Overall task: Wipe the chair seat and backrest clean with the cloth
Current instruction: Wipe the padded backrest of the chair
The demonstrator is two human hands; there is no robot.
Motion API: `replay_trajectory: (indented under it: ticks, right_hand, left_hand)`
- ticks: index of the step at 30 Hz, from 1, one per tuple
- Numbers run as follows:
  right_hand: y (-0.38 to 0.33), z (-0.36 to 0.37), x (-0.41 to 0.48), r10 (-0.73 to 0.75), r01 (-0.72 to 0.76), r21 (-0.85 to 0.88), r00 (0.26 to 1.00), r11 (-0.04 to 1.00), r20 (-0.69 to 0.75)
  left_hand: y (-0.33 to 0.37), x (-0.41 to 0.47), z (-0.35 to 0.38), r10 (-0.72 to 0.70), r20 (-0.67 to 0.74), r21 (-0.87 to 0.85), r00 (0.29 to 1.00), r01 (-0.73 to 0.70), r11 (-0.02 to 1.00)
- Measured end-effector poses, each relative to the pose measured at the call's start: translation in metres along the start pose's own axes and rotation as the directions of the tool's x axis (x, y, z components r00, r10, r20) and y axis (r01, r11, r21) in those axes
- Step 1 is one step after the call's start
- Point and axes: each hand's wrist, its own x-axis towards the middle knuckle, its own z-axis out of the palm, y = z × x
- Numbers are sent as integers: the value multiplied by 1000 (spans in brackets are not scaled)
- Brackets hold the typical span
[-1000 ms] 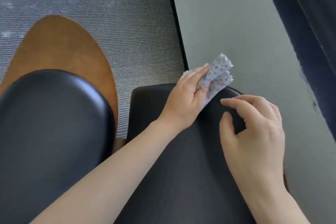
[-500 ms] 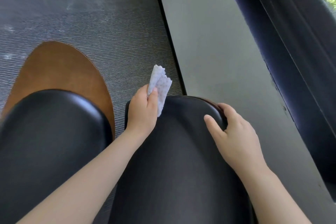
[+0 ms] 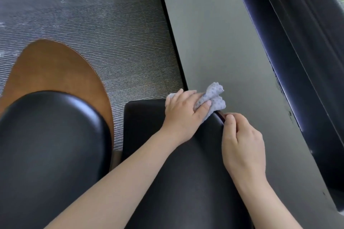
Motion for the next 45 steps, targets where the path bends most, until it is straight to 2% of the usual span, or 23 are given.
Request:
replay_trajectory:
  ticks: [2, 5, 11, 14, 18, 20, 23, 26, 28, 30, 32, 36, 39, 45]
  right_hand:
    - [0, 0, -1, -36, 37, -36, 999, 999, 16]
    - [0, 1, -1, -66, 67, -59, 998, 996, 22]
    - [2, 3, 1, -88, 91, -96, 996, 991, 27]
    - [2, 3, 1, -88, 91, -109, 996, 990, 30]
    - [1, 3, 0, -91, 94, -126, 995, 988, 28]
    - [1, 3, 0, -94, 96, -133, 995, 986, 23]
    - [0, 3, 0, -101, 103, -139, 995, 985, 21]
    - [0, 3, 1, -109, 111, -137, 994, 984, 25]
    - [1, 3, 0, -111, 113, -111, 994, 987, 18]
    - [2, 1, 0, -88, 88, -27, 996, 996, -17]
    - [5, 0, 0, -42, 48, 77, 996, 996, -80]
    - [6, 0, -1, -18, 50, 181, 985, 982, -169]
    - [4, 0, -2, -24, 51, 170, 987, 984, -157]
    - [-1, 0, -1, -53, 56, 45, 996, 997, -71]
  left_hand:
    - [-1, 6, -7, -25, 10, 13, 1000, 25, 1000]
    - [-8, 19, -18, -162, 63, 34, 985, 160, 986]
    - [-30, 37, -24, -372, 207, 42, 905, 372, 927]
    - [-39, 44, -25, -456, 215, 12, 864, 465, 885]
    - [-48, 44, -25, -491, 203, -59, 847, 511, 857]
    - [-52, 42, -22, -477, 164, -79, 863, 494, 866]
    - [-51, 34, -19, -426, 5, -212, 905, 417, 884]
    - [-27, 20, -25, -339, -206, -368, 918, 248, 896]
    - [-4, 9, -32, -278, -283, -448, 918, 130, 885]
    - [13, -2, -36, -192, -281, -443, 941, 50, 895]
    - [20, -11, -30, -100, -203, -366, 974, 19, 930]
    - [15, -17, -4, 10, -26, -108, 1000, -13, 994]
    - [5, -10, 2, -38, -12, -67, 999, 37, 997]
    - [-21, 7, 1, -184, -124, -46, 975, 180, 983]
